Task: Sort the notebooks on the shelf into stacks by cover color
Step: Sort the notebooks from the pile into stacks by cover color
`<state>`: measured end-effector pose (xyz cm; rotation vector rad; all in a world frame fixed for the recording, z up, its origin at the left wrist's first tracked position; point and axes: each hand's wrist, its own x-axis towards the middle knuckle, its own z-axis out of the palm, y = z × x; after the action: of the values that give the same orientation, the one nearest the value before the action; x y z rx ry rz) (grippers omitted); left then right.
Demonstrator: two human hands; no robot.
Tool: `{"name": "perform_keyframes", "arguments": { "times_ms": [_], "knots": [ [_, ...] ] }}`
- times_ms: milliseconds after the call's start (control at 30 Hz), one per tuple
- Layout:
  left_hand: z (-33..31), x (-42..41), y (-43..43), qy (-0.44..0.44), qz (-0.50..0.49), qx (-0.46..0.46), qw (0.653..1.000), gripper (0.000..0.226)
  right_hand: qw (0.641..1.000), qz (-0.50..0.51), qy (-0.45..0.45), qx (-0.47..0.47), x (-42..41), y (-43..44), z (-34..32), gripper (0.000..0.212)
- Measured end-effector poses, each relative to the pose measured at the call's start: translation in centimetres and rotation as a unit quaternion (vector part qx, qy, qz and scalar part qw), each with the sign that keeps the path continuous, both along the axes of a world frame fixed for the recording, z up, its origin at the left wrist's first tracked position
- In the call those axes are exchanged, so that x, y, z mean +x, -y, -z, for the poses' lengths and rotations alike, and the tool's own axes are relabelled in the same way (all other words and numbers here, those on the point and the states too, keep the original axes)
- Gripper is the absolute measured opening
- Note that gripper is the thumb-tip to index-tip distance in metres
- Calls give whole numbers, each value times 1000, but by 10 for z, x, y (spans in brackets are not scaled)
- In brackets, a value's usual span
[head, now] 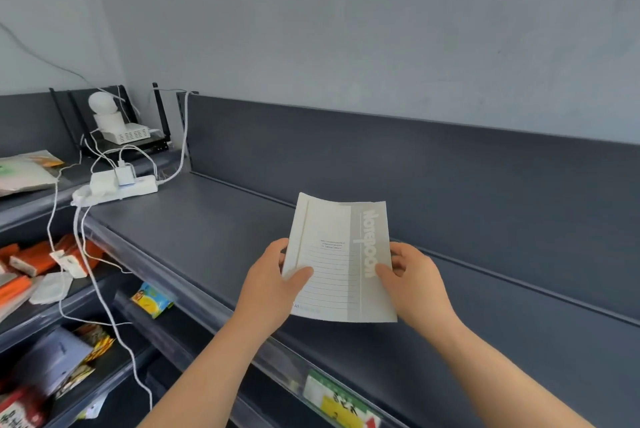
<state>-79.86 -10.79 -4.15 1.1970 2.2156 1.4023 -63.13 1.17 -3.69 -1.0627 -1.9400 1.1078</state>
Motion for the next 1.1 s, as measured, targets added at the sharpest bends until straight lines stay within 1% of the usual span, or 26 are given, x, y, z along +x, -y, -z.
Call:
{"name": "perform_keyframes", "arguments": {
  "times_ms": [233, 333, 533, 633, 800, 967, 1100],
  "knots": [
    [17, -93, -9, 12, 28, -11, 999, 35, 999, -3, 22, -30, -85, -5, 10, 28],
    [22, -136, -13, 8, 52, -20, 998, 33, 999, 20, 21, -36, -122, -1, 15, 28],
    [23, -225, -16, -11, 99, -47, 994, 37, 995, 71, 22, -65, -197, 18, 24, 28],
    [26, -262, -16, -30, 113, -66, 991, 37, 993, 90, 35, -66, -233, 28, 29, 26],
    [32, -313, -15, -67, 120, -95, 986, 27, 991, 100, 71, -53, -283, 38, 39, 25],
    [35, -348, -17, -127, 103, -137, 977, 17, 989, 101, 104, -36, -319, 38, 39, 21],
    [33, -363, -21, -151, 93, -159, 971, 17, 983, 103, 150, -16, -337, 39, 38, 19]
  ]
}}
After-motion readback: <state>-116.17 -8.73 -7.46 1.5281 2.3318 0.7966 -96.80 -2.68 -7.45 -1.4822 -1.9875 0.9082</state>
